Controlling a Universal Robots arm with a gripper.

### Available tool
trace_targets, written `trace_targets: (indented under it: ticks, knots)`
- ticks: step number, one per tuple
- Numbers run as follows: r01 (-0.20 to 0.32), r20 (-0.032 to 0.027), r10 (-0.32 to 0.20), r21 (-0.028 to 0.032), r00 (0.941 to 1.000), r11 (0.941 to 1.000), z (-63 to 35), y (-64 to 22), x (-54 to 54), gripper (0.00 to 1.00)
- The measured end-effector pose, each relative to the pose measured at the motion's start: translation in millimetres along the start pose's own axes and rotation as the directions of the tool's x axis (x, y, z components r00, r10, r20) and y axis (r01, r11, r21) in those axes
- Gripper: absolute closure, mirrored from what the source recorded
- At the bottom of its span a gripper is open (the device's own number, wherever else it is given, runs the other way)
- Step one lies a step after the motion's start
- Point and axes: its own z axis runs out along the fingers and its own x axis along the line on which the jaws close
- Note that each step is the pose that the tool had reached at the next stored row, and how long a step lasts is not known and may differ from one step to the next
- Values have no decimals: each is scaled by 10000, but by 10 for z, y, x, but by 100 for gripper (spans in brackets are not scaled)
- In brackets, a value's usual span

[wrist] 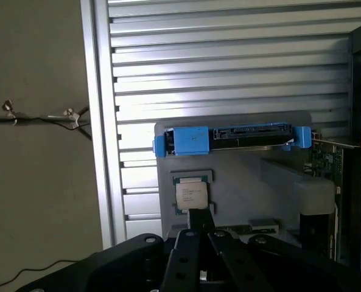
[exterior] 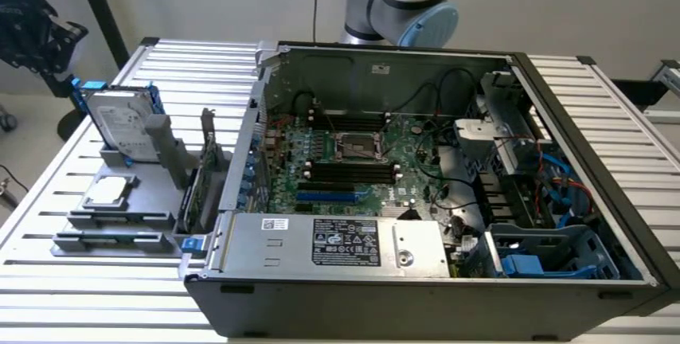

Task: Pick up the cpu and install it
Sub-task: 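Pick up the cpu and move it towards the insertion slot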

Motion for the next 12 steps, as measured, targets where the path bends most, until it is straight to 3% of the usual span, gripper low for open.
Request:
trace_targets:
  ticks: [2, 4, 5, 6, 9, 11, 12]
  knots:
    - [0, -3, 0, 1, 10000, 10000, 0, 0, 0, 83]
    - [1, -2, -1, 0, 10000, 10000, 0, 0, 0, 70]
    - [1, -3, -1, 1, 10000, 10000, 0, 0, 0, 70]
    - [0, -3, 0, 0, 10000, 10000, 0, 0, 0, 58]
    - [0, -10, 0, 1, 10000, 10000, 6, 0, 0, 53]
    - [49, -11, -49, 1, 10000, 10000, 37, -6, 0, 40]
    - [90, -15, -90, 2, 10000, 10000, 54, -12, -1, 40]
